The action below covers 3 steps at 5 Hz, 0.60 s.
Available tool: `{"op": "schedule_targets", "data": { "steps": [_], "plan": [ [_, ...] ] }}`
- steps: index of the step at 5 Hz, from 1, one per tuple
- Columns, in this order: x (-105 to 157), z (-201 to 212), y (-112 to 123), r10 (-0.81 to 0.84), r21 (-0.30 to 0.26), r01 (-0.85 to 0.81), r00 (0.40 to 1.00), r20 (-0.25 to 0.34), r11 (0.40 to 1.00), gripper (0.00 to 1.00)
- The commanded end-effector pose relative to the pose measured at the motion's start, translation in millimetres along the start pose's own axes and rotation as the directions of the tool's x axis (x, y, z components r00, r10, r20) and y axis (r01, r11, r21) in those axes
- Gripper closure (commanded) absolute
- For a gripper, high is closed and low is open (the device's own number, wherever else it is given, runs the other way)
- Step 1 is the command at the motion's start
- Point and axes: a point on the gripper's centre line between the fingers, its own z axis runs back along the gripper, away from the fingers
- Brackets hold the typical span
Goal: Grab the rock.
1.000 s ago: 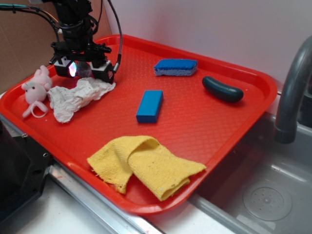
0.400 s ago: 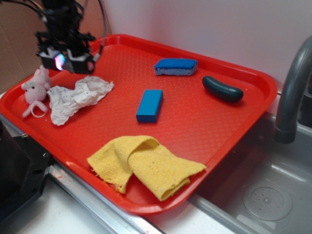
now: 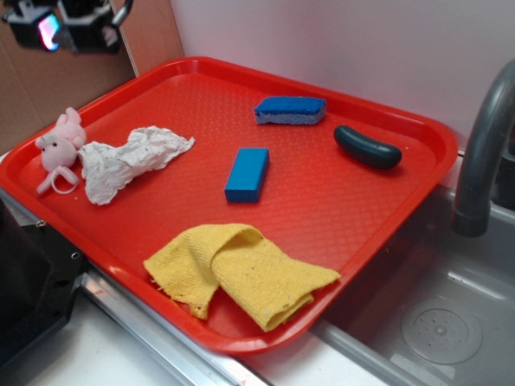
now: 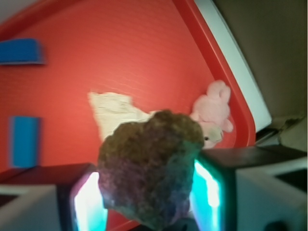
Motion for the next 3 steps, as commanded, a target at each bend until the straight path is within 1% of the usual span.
{"op": "schedule_targets", "data": {
  "steps": [1, 2, 3],
  "plan": [
    [6, 70, -57, -0.190, -0.022, 0.193, 0.977, 0.093, 0.981, 1.00],
    [7, 66, -105, -0.309, 0.034, 0.307, 0.944, 0.112, 0.951, 1.00],
    [10, 56, -116, -0.374, -0.002, 0.377, 0.920, 0.116, 0.926, 1.00]
  ]
}}
